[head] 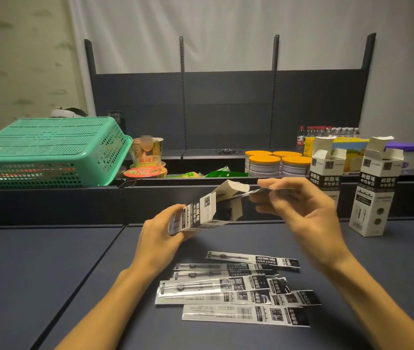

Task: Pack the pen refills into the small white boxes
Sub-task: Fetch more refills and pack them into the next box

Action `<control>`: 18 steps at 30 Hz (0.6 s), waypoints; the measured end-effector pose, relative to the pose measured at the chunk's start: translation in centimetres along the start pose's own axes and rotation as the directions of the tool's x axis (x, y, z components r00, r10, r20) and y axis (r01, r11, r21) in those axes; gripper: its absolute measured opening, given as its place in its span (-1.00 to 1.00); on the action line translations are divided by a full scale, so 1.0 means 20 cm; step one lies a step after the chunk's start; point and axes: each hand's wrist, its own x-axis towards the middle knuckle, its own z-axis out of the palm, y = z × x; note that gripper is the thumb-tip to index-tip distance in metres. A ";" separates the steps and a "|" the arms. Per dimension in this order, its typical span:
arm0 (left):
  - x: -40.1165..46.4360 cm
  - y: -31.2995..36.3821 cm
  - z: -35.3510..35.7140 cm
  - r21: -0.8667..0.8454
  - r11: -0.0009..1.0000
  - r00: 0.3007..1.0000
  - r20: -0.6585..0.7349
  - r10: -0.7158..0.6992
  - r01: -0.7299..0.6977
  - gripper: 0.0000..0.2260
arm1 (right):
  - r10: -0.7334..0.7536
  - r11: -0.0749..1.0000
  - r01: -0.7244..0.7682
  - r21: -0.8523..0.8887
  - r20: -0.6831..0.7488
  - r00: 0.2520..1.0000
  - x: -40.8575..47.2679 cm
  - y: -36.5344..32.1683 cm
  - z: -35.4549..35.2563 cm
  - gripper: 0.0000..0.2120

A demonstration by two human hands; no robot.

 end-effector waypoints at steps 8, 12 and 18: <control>-0.01 0.02 0.01 -0.045 0.999 0.999 0.032 0.002 -0.001 -0.50 | -0.417 0.695 0.501 -0.516 0.279 0.865 -0.04 0.14 0.08 -0.83; -0.01 0.04 0.01 -0.057 0.998 0.999 0.049 0.017 -0.014 -0.50 | -0.391 0.626 0.501 -0.598 0.315 0.865 -0.03 0.18 0.07 -0.79; -0.01 0.05 0.01 -0.058 0.997 0.997 0.061 0.050 -0.047 -0.51 | -0.302 0.524 0.443 -0.727 0.327 0.895 -0.03 0.20 0.06 -0.78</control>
